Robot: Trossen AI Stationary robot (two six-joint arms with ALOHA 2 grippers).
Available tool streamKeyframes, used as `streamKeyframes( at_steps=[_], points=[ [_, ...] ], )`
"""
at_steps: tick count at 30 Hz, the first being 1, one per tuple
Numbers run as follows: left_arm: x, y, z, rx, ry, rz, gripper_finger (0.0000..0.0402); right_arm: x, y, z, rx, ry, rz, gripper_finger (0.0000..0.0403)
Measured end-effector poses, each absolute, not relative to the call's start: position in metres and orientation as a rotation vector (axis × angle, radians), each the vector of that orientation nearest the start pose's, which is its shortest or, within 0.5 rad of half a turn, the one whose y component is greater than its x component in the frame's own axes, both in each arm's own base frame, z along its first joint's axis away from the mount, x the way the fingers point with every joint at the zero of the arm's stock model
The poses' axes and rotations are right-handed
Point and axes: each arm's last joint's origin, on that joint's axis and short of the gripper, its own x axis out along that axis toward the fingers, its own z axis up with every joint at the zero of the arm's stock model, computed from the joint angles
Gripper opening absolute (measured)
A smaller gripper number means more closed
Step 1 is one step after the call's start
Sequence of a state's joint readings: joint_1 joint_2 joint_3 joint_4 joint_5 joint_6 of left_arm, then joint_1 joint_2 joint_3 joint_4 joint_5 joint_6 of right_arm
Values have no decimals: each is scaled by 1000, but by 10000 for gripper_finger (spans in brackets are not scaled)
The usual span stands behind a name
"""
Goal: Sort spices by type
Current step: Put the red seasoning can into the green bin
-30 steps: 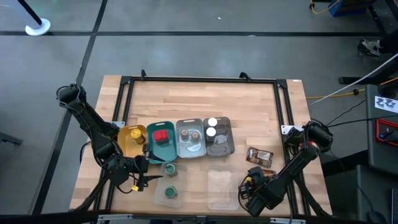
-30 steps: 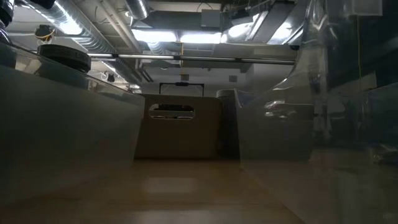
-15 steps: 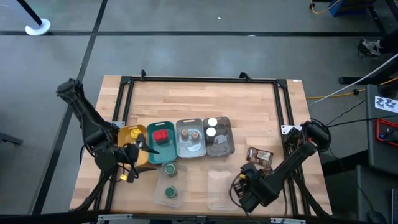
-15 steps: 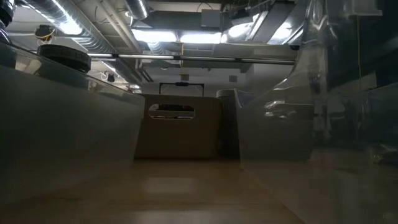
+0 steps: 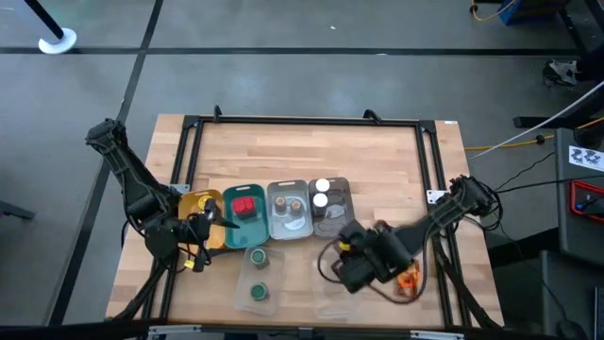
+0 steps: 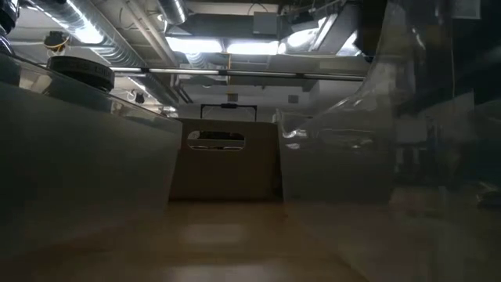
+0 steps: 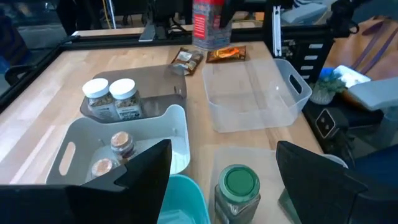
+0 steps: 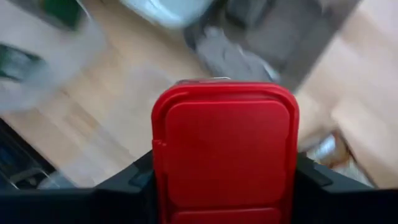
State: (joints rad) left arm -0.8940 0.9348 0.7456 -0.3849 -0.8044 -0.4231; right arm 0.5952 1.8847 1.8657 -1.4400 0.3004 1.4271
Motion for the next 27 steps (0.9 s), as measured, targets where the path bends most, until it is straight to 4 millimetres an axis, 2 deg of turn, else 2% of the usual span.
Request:
streamKeyframes(
  at_steps=[5,17,20,27],
  points=[
    [135,-134,281,14,382,4,274,320,173,335,515,1049,-615,208],
    [135,-133,282,15,363,35,274,394,129,341,302,804,-256,208],
    [136,-132,283,15,351,63,274,415,118,337,212,734,-178,208],
    [138,-124,284,16,348,96,274,466,87,298,89,683,-4,208]
  ],
)
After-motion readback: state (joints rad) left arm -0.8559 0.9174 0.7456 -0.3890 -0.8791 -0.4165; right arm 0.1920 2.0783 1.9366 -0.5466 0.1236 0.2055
